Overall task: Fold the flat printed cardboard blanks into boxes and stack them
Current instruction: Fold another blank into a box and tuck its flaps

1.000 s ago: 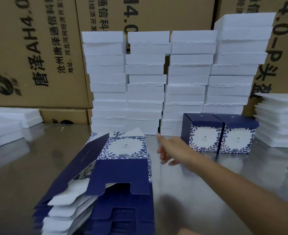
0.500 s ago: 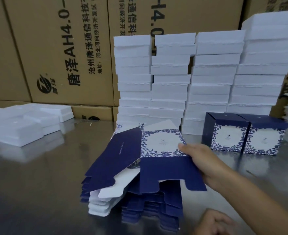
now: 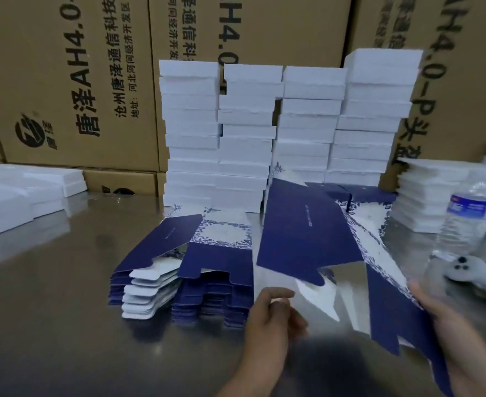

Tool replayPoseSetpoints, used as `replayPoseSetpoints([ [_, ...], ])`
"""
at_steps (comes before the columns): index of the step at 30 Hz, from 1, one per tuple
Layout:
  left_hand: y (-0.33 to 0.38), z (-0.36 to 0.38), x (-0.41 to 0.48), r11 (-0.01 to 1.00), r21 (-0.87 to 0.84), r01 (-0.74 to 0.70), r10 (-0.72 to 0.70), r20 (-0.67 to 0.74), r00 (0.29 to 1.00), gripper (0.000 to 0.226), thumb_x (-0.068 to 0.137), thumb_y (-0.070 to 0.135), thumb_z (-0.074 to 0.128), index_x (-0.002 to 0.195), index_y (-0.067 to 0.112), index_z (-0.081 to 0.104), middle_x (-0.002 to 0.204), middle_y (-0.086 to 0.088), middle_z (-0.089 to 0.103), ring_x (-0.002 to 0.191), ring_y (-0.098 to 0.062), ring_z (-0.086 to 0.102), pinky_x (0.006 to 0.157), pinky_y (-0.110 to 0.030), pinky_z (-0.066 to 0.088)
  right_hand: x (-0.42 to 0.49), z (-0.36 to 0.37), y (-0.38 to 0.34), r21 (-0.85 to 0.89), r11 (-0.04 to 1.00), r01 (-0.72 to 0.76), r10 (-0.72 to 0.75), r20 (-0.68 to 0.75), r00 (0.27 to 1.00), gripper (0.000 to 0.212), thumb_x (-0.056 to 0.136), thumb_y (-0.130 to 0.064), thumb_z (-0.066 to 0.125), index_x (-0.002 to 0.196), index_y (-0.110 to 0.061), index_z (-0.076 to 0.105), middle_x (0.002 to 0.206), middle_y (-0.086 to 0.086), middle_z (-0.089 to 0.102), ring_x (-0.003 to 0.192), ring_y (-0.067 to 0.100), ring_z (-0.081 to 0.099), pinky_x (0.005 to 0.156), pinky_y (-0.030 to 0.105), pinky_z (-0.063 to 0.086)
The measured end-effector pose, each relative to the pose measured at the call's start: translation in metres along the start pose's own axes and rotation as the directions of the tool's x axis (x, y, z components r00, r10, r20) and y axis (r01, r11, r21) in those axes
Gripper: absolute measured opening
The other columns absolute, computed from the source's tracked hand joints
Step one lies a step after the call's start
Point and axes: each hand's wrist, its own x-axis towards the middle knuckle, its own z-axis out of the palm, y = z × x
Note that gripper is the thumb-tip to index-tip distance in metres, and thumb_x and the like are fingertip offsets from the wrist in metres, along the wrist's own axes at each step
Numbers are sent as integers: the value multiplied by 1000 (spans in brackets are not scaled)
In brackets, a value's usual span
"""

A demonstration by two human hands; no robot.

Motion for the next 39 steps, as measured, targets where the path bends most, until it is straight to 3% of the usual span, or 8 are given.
replayPoseSetpoints([
  [2,8,-11,0,1000,2,10,-10,-2,1000,21,98,3,42,89,4,61,57,-4,64,48,-13,56,46,-22,46,0,-14,8,20,1000,-24,25,-56,998,24,96,-25,45,101,-11,65,75,5,74,61,19,70,55,29,57],
  [5,20,-28,-1,996,-33,81,-82,-34,996,39,102,30,37,85,11,66,71,-5,74,64,-23,69,53,-28,53,4,-26,18,-110,994,-13,0,-118,993,29,96,-25,48,115,-10,63,110,14,68,97,31,65,96,49,46],
  [7,24,-39,1,997,33,75,-76,37,996,58,98,49,25,92,10,67,87,-8,75,76,-24,72,58,-29,53,7,-31,21,-174,985,21,-42,-117,992,27,96,-27,48,113,-12,65,114,10,67,103,30,62,101,51,41],
  [12,35,-58,-5,946,308,-101,86,60,994,40,91,46,50,62,18,52,65,-6,54,56,-16,49,55,-25,39,4,-28,28,-314,944,100,-129,-74,989,25,97,-31,47,100,-23,70,98,-3,74,92,21,67,87,40,48],
  [16,40,-60,-11,851,466,-241,180,172,968,60,88,54,45,74,-4,49,72,-8,50,66,-18,45,66,-30,34,2,-28,32,-318,938,141,-164,-47,985,25,97,-29,47,98,-20,70,95,-4,74,89,19,67,84,37,48],
  [25,48,-67,-6,909,335,-248,193,190,963,41,97,31,45,78,3,69,77,-9,73,67,-16,68,58,-19,51,0,-21,38,-87,987,135,-141,-73,987,31,96,-34,47,100,-13,69,95,5,74,86,22,70,82,46,53],
  [31,46,-66,-6,909,317,-269,216,192,957,56,91,40,49,87,-15,56,79,-18,63,73,-24,57,69,-33,42,3,-28,44,-316,915,253,-296,-98,950,33,99,-24,43,86,-11,70,77,-6,74,65,8,66,56,14,51],
  [39,35,-72,4,914,321,-250,254,29,967,41,96,38,48,76,8,68,73,-3,70,69,-20,63,70,-37,50,0,-23,43,-361,879,311,-336,-7,942,34,98,-22,45,77,-11,70,66,-10,72,54,0,63,50,14,49],
])
